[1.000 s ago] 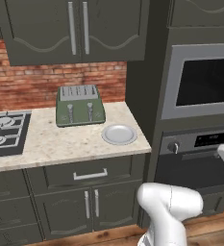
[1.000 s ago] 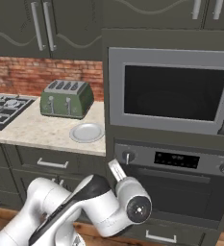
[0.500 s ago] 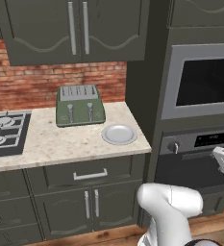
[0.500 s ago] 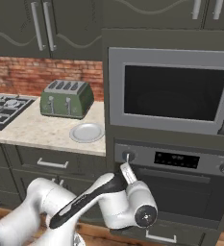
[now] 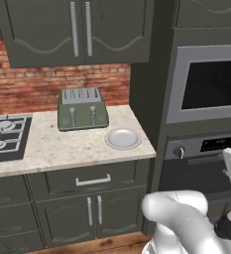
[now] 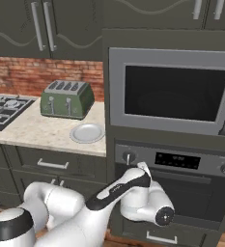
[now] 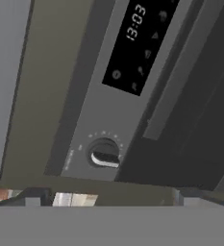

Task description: Take the fish from the oven and place it on the plate on the counter.

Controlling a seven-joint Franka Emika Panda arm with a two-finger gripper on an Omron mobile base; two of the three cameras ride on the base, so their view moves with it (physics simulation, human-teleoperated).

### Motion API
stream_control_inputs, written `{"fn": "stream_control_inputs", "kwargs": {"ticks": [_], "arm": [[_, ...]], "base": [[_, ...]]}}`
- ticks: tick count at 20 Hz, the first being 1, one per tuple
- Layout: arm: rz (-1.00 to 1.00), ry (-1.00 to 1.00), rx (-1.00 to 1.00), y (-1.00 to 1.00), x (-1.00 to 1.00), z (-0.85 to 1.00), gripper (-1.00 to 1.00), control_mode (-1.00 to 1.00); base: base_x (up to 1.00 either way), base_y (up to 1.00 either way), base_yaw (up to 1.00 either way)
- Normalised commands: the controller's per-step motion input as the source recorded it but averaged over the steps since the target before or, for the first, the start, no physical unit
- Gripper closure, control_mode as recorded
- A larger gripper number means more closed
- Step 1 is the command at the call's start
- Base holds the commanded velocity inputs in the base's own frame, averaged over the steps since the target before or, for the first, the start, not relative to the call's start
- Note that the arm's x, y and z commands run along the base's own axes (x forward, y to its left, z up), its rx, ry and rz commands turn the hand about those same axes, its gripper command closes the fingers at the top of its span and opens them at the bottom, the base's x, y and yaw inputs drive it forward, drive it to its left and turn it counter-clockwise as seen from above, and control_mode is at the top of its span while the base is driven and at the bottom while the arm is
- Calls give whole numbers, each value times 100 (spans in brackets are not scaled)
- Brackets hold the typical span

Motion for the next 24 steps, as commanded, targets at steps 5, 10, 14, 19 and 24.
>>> {"fn": "stream_control_inputs", "kwargs": {"ticks": [5, 10, 14, 19, 24], "arm": [[0, 0, 15, -23, 39, -14, -100, -100], [0, -2, 5, -5, 45, -18, -100, -100], [-3, -10, 0, 0, 36, -30, -100, -100], [-4, -13, 0, 0, 8, -50, -100, -100], [-5, -6, 10, 0, 21, -40, -100, -100]], "base": [[0, 0, 0], [0, 0, 0], [0, 0, 0], [0, 0, 0], [0, 0, 0]]}}
